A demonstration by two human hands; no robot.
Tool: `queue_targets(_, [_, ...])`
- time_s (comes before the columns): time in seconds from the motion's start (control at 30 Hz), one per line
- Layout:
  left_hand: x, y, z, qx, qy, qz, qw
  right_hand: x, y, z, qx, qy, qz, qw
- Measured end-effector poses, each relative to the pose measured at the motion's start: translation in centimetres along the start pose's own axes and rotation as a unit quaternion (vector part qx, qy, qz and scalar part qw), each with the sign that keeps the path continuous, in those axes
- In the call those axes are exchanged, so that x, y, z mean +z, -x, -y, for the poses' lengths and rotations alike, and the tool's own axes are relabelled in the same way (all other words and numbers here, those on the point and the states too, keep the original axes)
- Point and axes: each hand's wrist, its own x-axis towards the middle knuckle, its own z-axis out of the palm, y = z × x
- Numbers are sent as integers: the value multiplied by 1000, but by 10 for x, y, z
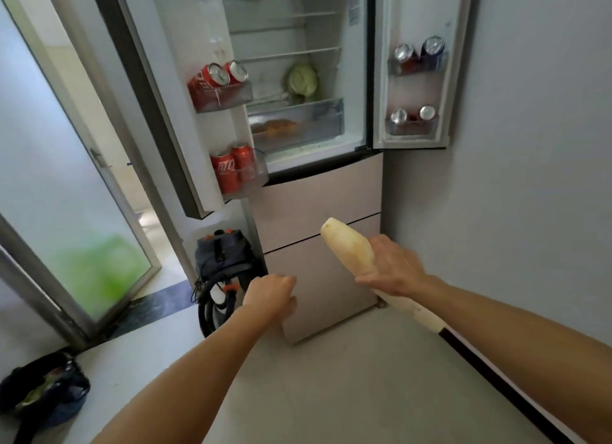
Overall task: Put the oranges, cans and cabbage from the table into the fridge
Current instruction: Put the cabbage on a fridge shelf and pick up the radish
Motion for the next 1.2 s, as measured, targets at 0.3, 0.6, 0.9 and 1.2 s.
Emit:
queue_targets(0.3, [-44, -189, 41, -13, 0, -67, 998, -52, -189, -33, -19, 28, -47, 998])
queue_targets(0.6, [-98, -392, 106, -21, -9, -166, 986, -74, -392, -34, -25, 17, -86, 996])
queue_targets(0.9, [-128, -535, 182, -127, 9, -195, 972, -101, -568, -31, -52, 22, -97, 994])
queue_targets(1.2, [-128, -672, 275, -277, -28, -243, 929, -97, -787, -15, -173, 6, -75, 982])
